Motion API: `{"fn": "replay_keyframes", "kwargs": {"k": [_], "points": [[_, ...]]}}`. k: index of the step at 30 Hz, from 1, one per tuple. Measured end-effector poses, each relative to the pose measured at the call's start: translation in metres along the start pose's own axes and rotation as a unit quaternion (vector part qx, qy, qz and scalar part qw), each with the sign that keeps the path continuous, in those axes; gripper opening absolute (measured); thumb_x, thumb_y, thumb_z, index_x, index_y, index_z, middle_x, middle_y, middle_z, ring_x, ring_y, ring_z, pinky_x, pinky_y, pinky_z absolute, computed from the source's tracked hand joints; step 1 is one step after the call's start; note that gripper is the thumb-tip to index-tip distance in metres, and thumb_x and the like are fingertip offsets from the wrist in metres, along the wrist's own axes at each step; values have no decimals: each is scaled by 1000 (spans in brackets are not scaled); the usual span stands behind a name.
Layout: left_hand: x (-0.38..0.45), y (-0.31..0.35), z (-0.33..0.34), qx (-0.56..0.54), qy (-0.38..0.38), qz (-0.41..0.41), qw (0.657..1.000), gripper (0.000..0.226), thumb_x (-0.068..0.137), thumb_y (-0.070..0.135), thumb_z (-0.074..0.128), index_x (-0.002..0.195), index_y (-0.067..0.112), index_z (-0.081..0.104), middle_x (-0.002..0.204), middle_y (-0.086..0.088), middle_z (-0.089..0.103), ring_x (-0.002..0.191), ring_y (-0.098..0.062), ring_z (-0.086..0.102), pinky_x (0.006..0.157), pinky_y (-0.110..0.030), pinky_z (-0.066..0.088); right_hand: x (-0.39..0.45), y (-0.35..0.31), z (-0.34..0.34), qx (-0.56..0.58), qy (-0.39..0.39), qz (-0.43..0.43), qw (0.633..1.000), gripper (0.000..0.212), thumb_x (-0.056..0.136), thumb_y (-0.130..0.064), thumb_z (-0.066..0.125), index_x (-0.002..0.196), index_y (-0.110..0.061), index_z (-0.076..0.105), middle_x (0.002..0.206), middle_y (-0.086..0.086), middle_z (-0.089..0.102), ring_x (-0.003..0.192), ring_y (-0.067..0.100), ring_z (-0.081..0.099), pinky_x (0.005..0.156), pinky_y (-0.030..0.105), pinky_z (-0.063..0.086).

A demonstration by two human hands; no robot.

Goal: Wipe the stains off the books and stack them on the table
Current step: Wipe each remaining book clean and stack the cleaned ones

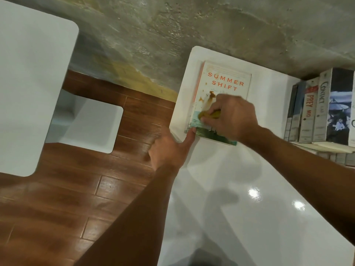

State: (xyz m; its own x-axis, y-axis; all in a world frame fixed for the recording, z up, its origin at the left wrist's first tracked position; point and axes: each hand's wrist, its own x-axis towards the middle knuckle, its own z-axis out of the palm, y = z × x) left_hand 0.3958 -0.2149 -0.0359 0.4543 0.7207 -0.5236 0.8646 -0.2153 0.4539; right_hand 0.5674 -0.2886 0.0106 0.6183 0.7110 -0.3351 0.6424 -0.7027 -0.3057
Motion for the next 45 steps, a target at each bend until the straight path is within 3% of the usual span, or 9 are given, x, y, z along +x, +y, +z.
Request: {"fn": "replay_keyframes", "kwargs": {"k": [10,15,18,23,27,31,35,39,45], "points": [[-1,1,-1,-16,9,-2,1000,76,76,89,44,110,21,51,103,1,70,91,-28,70,80,-46,58,7,10,-16,-29,-77,-25,996,29,80,-55,75,92,-29,68,95,-14,62,87,12,59,68,31,45],[-1,0,-2,-17,10,-3,1000,73,79,86,47,110,20,52,103,1,70,92,-28,69,81,-44,58,22,23,-24,13,13,67,998,29,81,-54,75,89,-27,70,96,-12,64,88,14,61,72,35,51],[-1,1,-1,-18,10,2,1000,74,79,85,48,113,19,52,103,1,69,91,-27,70,80,-44,59,0,19,-16,-3,-47,-8,999,29,79,-52,77,91,-26,71,95,-11,66,85,12,61,68,29,47],[-1,0,-1,-20,12,-2,1000,74,79,85,48,113,20,52,104,2,69,92,-27,70,81,-43,59,17,32,-30,33,19,93,995,24,81,-50,77,86,-28,69,98,-10,65,87,15,62,75,39,55],[0,1,-1,-25,12,3,1000,75,78,86,48,114,20,51,104,2,69,92,-28,70,81,-45,59,-3,24,-23,-2,-72,-3,997,26,80,-49,78,90,-26,70,92,-14,60,88,12,59,71,32,47],[-1,1,0,-21,16,5,1000,73,79,86,47,111,20,50,102,3,69,90,-27,70,80,-44,59,26,36,-38,14,29,110,993,29,82,-54,74,89,-26,72,97,-9,64,87,15,61,74,34,50],[0,0,1,-22,17,4,1000,74,78,87,46,111,21,51,101,4,68,89,-25,70,78,-41,59,1,21,-23,-36,-53,36,997,27,82,-53,74,91,-28,68,92,-10,63,81,13,60,69,32,50],[0,0,2,-18,17,3,1000,73,78,87,46,110,21,51,100,3,68,88,-26,70,78,-43,60,22,30,-38,-2,10,116,993,24,83,-54,73,85,-31,65,95,-10,61,85,14,58,74,35,51],[2,1,1,-20,19,3,1000,75,76,89,44,108,21,50,99,4,69,88,-26,70,78,-43,59,14,27,-30,-18,-24,75,997,28,82,-55,74,86,-29,66,99,-9,64,88,15,60,71,33,48]]}}
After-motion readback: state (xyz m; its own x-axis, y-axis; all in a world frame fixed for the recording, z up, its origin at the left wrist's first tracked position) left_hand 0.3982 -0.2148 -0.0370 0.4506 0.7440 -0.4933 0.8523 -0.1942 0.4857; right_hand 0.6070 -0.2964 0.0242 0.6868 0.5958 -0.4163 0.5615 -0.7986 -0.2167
